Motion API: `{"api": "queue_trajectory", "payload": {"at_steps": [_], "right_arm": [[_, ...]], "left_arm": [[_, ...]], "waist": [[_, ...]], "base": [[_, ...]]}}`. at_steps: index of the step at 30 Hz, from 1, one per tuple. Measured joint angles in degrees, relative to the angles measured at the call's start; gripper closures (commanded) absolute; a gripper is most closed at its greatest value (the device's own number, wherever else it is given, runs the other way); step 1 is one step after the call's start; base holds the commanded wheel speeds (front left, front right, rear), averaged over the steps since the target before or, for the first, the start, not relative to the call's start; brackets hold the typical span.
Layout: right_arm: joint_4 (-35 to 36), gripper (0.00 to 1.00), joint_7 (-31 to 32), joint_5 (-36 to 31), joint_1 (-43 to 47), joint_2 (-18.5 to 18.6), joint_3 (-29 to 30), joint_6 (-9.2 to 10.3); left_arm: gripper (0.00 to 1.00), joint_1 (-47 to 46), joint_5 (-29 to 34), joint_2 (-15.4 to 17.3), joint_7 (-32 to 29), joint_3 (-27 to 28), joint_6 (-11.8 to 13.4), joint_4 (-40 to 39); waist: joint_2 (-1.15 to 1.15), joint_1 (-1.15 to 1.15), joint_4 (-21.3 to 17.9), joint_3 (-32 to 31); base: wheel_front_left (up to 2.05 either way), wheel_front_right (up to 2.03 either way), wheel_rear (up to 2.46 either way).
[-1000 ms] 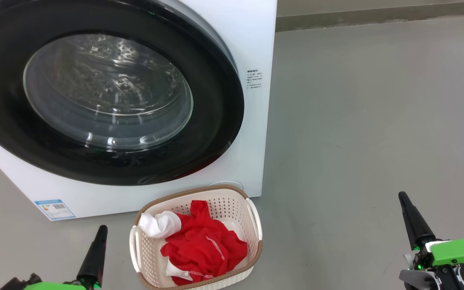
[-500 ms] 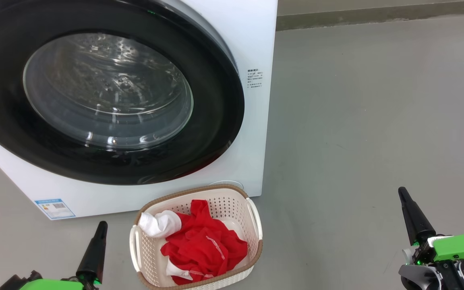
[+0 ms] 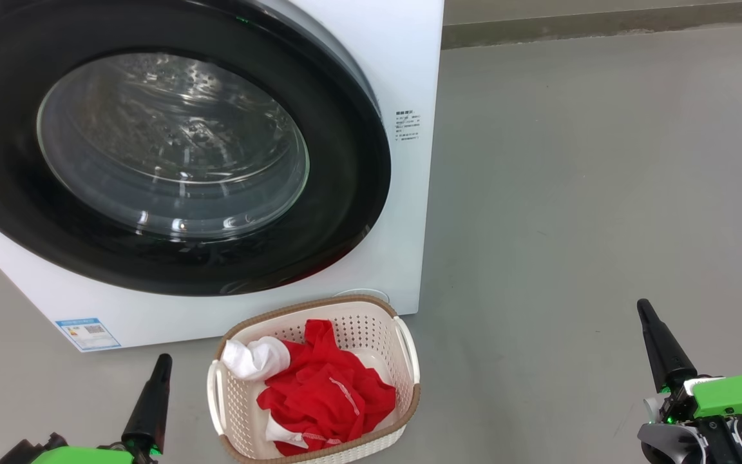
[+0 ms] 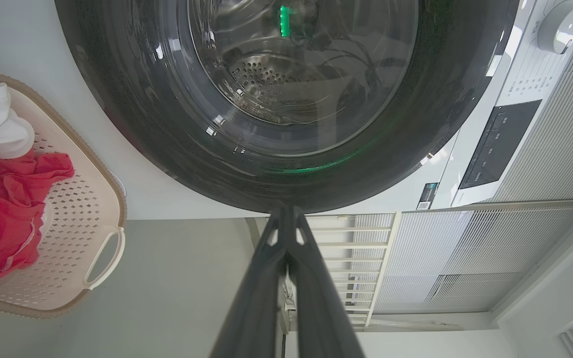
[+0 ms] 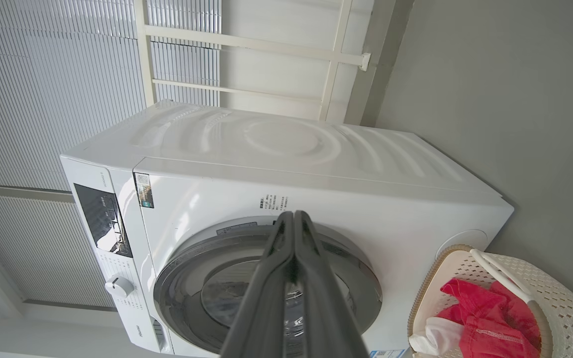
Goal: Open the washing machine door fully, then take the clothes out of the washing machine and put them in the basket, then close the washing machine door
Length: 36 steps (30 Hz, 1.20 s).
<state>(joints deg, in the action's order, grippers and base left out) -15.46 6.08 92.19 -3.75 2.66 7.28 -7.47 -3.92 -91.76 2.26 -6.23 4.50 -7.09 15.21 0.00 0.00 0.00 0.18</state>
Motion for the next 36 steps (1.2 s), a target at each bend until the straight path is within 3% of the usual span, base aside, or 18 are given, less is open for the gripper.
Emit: {"api": "queue_trajectory", "payload": {"at_steps": [36], "right_arm": [[0.0, 1.0, 0.05, -0.01, 0.0, -0.05, 0.11, 0.0]], "left_arm": [[1.0, -0.01, 0.0, 0.0, 0.0, 0.0, 0.0, 0.0]], "waist": [[0.0, 0.0, 0.0, 0.0]], "base": [[0.0, 0.0, 0.0]]}}
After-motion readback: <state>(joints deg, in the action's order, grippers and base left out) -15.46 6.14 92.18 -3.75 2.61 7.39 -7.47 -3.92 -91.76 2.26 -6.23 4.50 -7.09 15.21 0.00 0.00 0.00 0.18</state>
